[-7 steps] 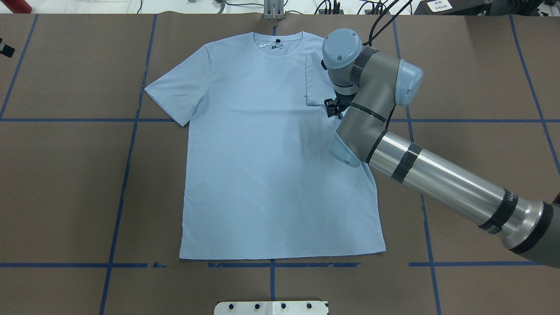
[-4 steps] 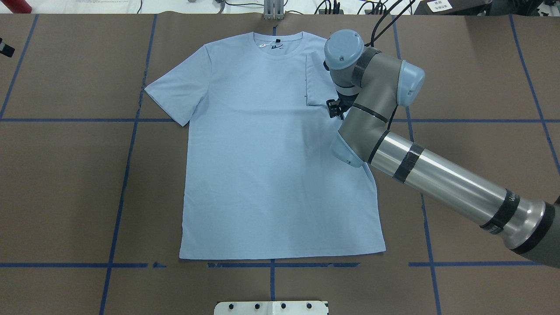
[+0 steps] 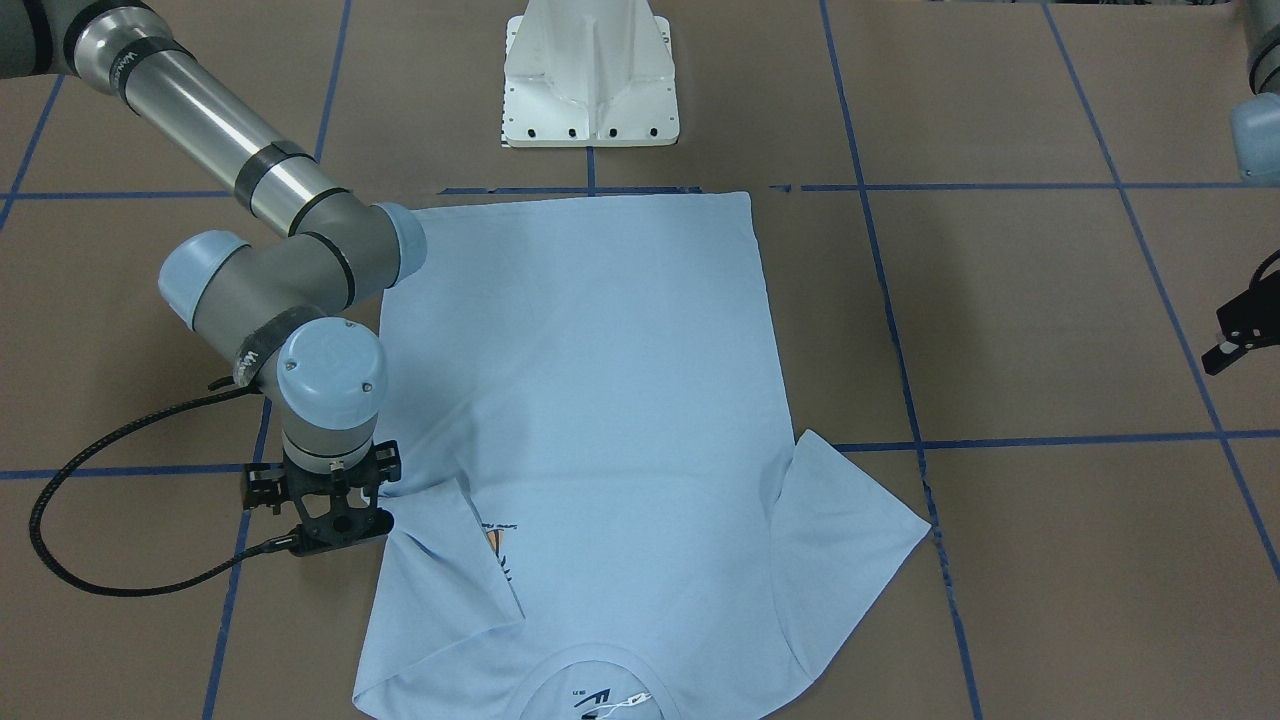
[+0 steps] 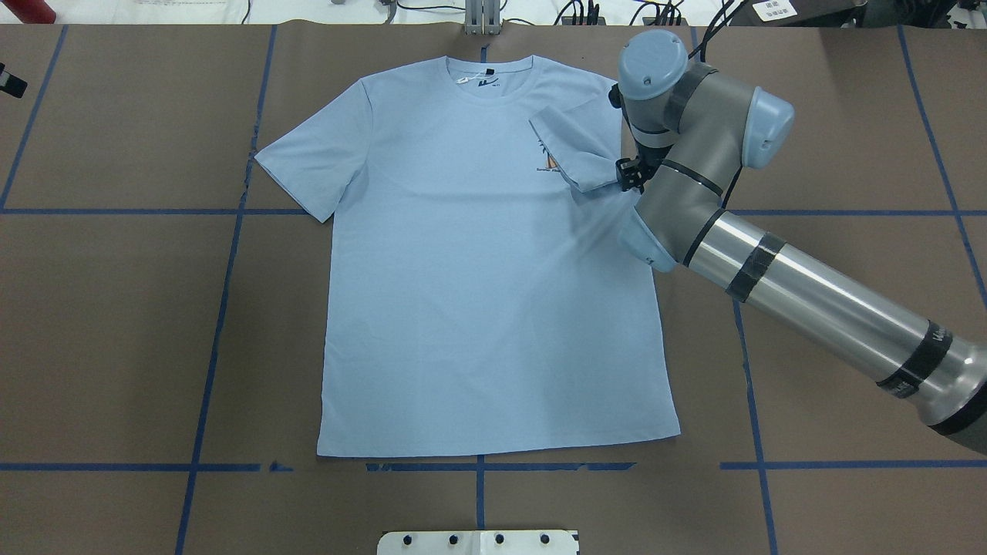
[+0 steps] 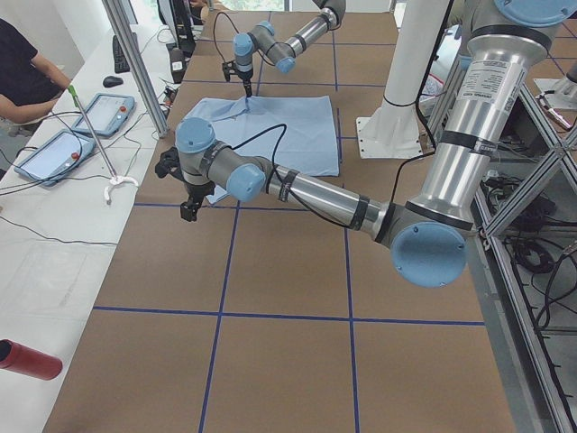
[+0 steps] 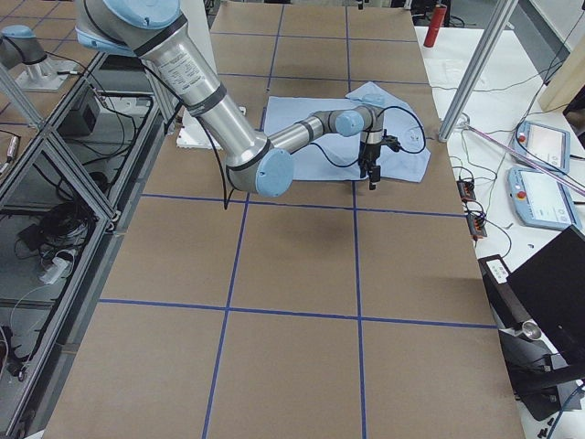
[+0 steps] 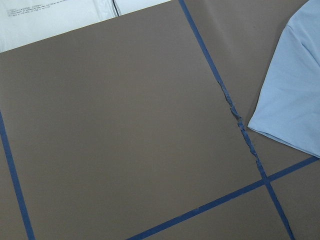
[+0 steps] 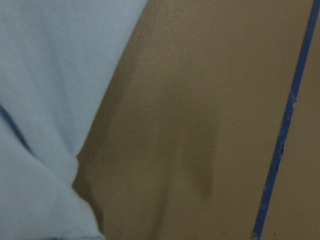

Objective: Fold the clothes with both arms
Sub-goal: 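Raise the right gripper away while the left arm moves toward the shirt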

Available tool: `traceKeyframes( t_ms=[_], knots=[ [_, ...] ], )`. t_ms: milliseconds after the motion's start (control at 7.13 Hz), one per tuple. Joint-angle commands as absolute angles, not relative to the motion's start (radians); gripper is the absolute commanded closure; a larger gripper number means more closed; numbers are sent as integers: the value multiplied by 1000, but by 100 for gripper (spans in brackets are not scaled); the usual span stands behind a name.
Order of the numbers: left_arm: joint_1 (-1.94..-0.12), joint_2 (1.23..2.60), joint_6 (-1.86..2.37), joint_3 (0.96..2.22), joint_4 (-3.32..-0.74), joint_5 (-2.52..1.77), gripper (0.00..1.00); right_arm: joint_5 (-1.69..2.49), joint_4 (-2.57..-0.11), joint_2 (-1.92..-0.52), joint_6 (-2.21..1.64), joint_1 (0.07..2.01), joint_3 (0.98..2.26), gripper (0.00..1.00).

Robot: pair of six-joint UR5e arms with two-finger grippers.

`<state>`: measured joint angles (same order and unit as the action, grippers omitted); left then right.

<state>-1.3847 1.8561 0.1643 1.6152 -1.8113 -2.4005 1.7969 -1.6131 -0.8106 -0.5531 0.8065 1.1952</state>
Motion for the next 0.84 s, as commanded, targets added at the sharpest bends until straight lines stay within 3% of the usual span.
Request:
traceKeyframes(
  t_ms=[0, 421, 701],
  knots=[
    [-1385, 1856, 173, 1623, -1812, -2401, 0, 1804, -1614, -816, -526, 837, 1201, 0],
    [-1356, 1862, 213, 1625, -1809, -2393, 0, 1922, -1614, -808, -486, 911, 1253, 0],
    [-1220, 1925, 421, 1623, -1810, -2296, 0, 2041, -1644, -871, -488, 987, 1415, 0]
  ],
)
